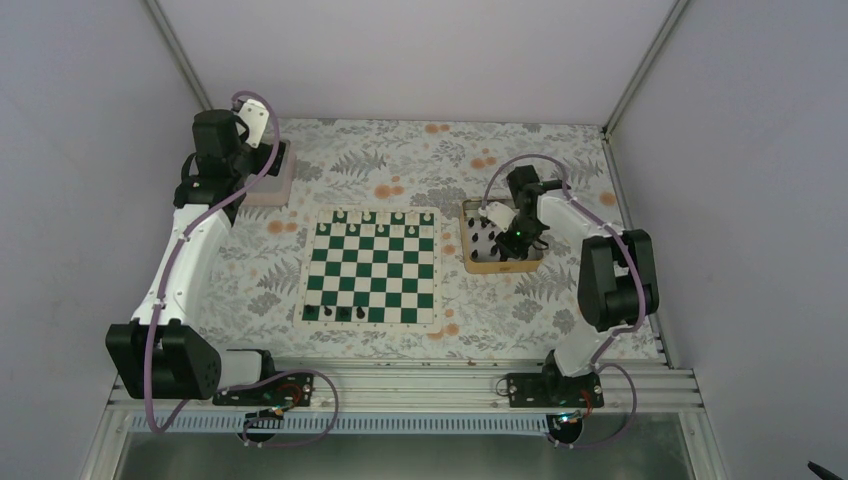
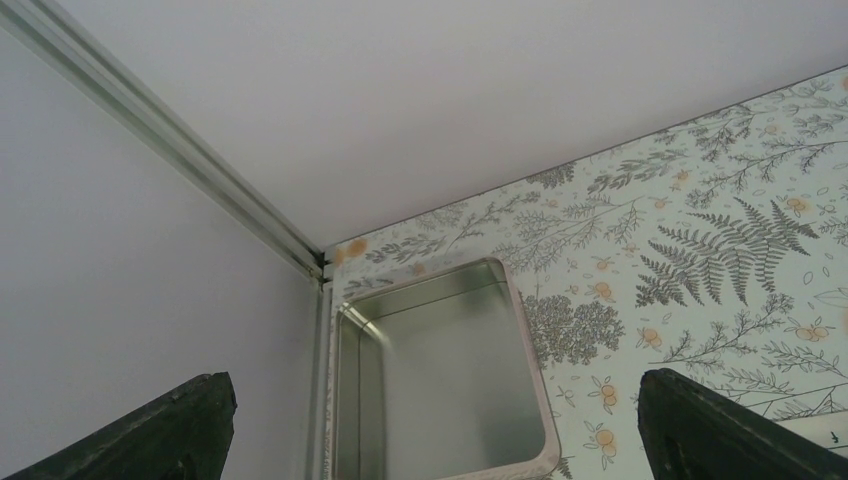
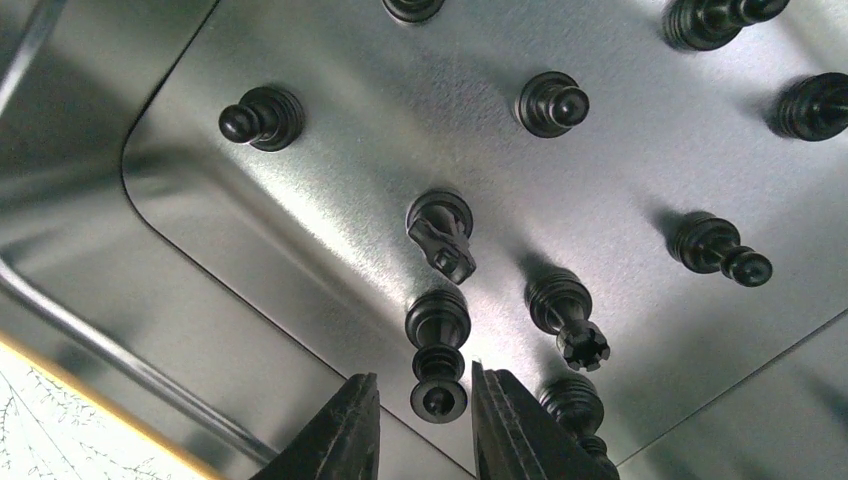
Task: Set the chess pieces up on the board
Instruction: Pick up the chess piece from the storage box.
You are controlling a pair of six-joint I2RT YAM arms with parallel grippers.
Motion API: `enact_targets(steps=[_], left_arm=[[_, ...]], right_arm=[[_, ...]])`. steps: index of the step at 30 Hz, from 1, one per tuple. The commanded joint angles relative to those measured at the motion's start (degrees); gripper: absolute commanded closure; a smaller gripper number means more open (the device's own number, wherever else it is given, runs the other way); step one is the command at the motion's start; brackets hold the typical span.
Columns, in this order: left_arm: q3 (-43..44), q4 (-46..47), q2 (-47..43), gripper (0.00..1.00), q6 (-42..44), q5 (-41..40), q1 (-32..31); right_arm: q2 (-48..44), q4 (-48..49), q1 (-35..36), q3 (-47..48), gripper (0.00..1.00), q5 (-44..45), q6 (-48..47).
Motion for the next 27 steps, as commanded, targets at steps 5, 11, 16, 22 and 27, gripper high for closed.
enact_targets(steps=[5, 11, 16, 22, 27], left_arm=[[-0.97, 1.58, -1.62, 0.00, 0.56, -0.27, 0.36], [-1.12, 1.64, -1.61, 0.00, 0.87, -0.51, 0.36], [-1.30, 1.79, -1.91, 0.00, 0.78, -0.30, 0.36], [-1.50, 1.98, -2.06, 0.00, 1.09, -0.63, 0.40], [-1.04, 2.06, -2.23, 0.00, 0.97, -0.70, 0.45]], right_arm=[[1.35, 1.21, 0.55, 0.14, 0.77, 1.07, 0.79], [1.20, 1.29, 0.57, 0.08, 0.82, 1.41, 0.98], [1.35, 1.26, 0.56, 0.23, 0.87, 1.34, 0.99], [-0.65, -1.17, 0.57, 2.98, 0.94, -0.89, 0.48], [-2.37, -6.72, 1.63, 9.29, 0.95, -2.60, 0.23]])
